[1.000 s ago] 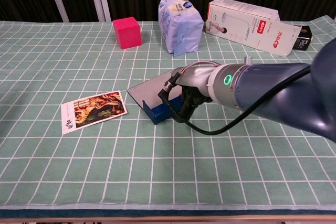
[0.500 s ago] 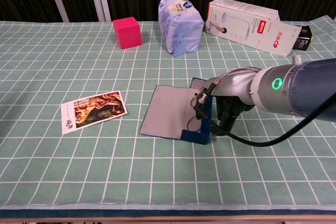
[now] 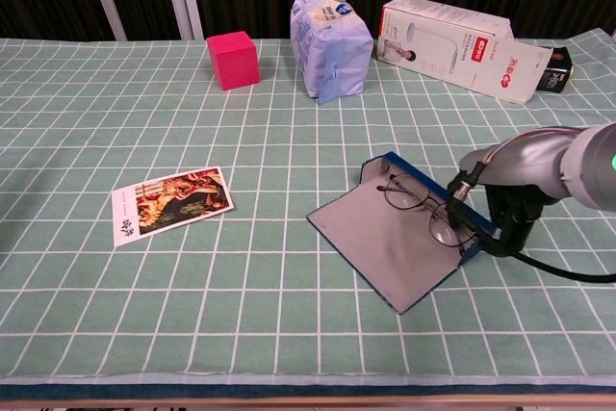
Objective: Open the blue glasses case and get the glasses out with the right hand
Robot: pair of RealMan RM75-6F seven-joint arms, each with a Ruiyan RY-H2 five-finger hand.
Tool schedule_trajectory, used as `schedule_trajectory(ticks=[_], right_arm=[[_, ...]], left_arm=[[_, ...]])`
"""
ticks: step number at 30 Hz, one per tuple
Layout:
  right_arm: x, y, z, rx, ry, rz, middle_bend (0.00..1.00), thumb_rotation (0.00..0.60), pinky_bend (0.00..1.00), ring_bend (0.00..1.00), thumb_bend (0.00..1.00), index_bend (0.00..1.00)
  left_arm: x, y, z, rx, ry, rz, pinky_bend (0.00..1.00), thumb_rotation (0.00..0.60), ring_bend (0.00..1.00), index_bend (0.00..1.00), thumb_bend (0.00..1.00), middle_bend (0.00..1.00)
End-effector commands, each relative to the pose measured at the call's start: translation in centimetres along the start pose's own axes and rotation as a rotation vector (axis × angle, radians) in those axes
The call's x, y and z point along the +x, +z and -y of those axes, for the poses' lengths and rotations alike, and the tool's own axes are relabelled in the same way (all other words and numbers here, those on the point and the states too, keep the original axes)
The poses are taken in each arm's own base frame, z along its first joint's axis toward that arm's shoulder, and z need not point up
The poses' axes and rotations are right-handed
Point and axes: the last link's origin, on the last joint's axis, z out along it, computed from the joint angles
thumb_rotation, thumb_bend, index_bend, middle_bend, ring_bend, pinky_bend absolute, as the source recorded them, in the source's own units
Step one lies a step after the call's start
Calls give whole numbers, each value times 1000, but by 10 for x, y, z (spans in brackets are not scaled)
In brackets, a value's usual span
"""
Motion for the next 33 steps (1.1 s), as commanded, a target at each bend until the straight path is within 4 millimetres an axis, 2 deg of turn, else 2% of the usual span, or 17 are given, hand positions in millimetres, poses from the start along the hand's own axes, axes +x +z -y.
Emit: schedule_trajectory(ticks=[1,10,19,28,33], right_arm=[[-1,2,-12,-41,-14,9,932,600,1000,1000,503,334],[0,10,-32,-121,-32,4,932,600,1000,1000,503,334],[2,24,-41,-165,-13,0,932,600,1000,1000,503,284],[12,39,-37,-158,31,-66,931,600,1000,1000,504,267],[17,37,-31,-137,50,-83,931,600,1000,1000,503,267]], left_arm=[[0,0,0,0,-1,-1,0,600,0,0,0,0],[1,0,1,5,-2,-4,0,600,0,0,0,0],[1,0,1,7,-1,-5,0,600,0,0,0,0],[2,0,2,9,-3,-9,0,600,0,0,0,0],[2,0,2,10,-4,-11,0,600,0,0,0,0]])
